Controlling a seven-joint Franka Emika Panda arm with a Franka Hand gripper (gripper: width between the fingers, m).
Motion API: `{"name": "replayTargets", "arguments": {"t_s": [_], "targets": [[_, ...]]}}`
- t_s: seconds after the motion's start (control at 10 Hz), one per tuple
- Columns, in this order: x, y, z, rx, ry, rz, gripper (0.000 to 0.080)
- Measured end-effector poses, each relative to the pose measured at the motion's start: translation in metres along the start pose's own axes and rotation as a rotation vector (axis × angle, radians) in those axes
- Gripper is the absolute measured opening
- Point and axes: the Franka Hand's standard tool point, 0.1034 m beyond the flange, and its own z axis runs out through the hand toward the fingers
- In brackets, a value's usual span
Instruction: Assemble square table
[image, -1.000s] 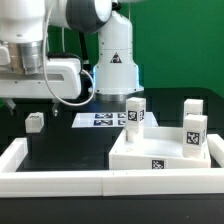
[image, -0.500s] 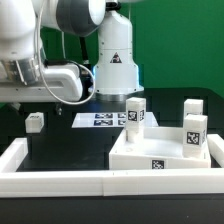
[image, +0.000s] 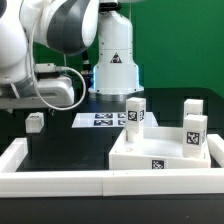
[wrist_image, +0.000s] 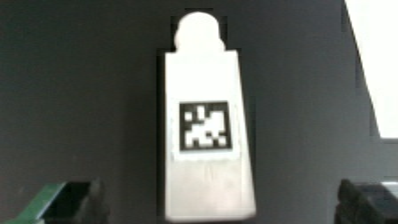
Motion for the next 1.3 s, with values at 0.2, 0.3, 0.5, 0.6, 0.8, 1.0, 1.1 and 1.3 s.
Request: {"name": "replayTargets", "arguments": {"t_s": [0.2,0.3,0.5,0.6,0.8,1.0,1.1,1.3], "targets": [[0.002,0.000,0.003,-0.003,-0.046,0.006,0.0649],[0.002,0.000,0.003,-0.002,-0.045,0.006,0.0649],[0.002,0.001,0.003,-0.004,-0.046,0.003,0.0649],[0.002,0.008,0.006,-0.047,-0.047,-0.040,0.0649],[-0.001,0.007,0.020,-0.057,-0.048,-0.052,0.0649],[0.001,0.008,0.027,-0.064,-0.054,-0.053,0.0649],[0.001,0.008,0.030,-0.062,-0.082,-0.049,0.0649],[0.003,0.010,0.032,-0.070,-0.068,-0.049,0.0649]]}}
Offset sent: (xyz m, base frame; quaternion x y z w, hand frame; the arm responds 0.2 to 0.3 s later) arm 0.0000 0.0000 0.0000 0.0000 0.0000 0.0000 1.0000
